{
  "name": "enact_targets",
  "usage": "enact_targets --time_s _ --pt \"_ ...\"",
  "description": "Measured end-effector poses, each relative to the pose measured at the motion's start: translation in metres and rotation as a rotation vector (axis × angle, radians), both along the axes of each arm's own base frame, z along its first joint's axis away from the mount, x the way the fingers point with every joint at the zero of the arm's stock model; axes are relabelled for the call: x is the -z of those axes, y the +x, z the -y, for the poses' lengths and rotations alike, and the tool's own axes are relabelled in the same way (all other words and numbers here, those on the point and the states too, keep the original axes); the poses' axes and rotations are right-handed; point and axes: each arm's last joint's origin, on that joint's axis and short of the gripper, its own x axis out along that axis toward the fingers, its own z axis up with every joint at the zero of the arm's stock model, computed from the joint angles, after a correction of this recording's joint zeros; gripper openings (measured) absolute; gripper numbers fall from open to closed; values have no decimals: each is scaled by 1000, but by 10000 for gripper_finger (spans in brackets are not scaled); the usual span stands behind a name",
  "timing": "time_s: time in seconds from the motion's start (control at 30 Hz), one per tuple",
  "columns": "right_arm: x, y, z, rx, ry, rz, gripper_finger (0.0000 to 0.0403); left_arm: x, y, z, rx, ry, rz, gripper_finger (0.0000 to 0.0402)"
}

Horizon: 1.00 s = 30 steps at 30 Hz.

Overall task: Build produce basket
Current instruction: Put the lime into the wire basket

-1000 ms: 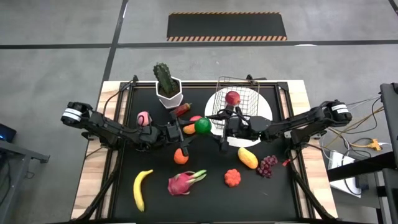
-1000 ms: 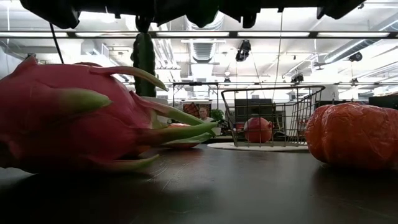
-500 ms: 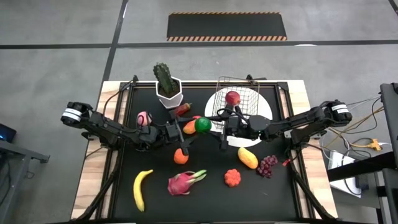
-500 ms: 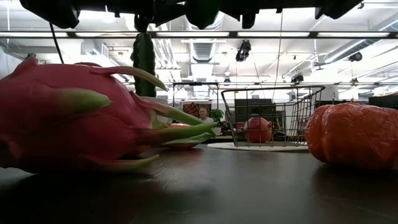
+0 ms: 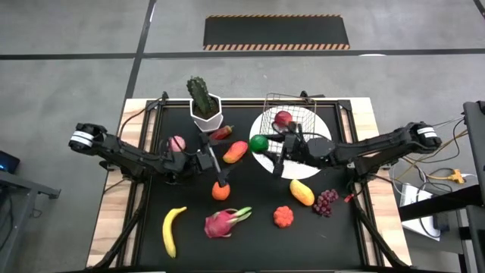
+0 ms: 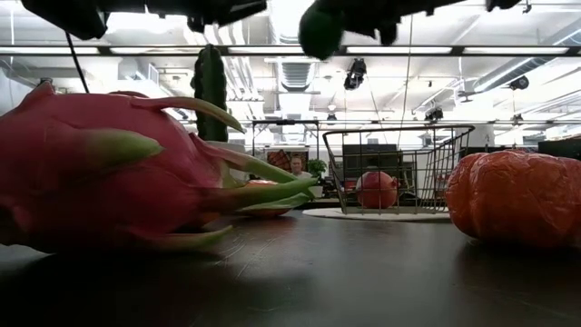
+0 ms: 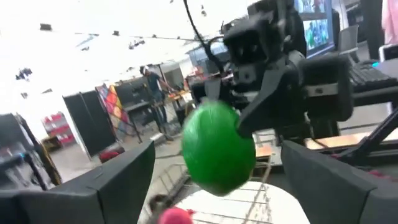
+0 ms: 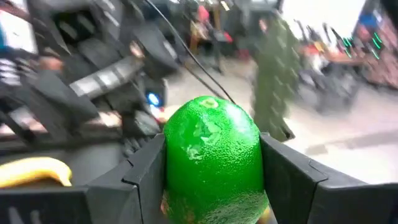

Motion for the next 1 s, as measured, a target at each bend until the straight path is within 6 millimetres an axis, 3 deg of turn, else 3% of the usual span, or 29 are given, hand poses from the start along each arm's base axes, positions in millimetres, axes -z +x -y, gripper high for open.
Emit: enact_targets --time_s 0.23,0.37,0.57,0.8,1.0 --pt "-2 -24 5 125 167 -72 204 -17 -13 -3 -39 126 9 329" --pt "-8 -28 11 162 220 -126 204 -17 -14 -3 -56 208 -45 329" --pt "-23 -19 30 286 265 -314 204 -10 -17 -4 -59 235 -74 329" --pt "-43 -5 65 444 272 -552 204 -17 -35 -8 -72 215 -28 329" --pt "-37 1 97 545 258 -797 203 -17 -50 -13 -190 159 -25 329"
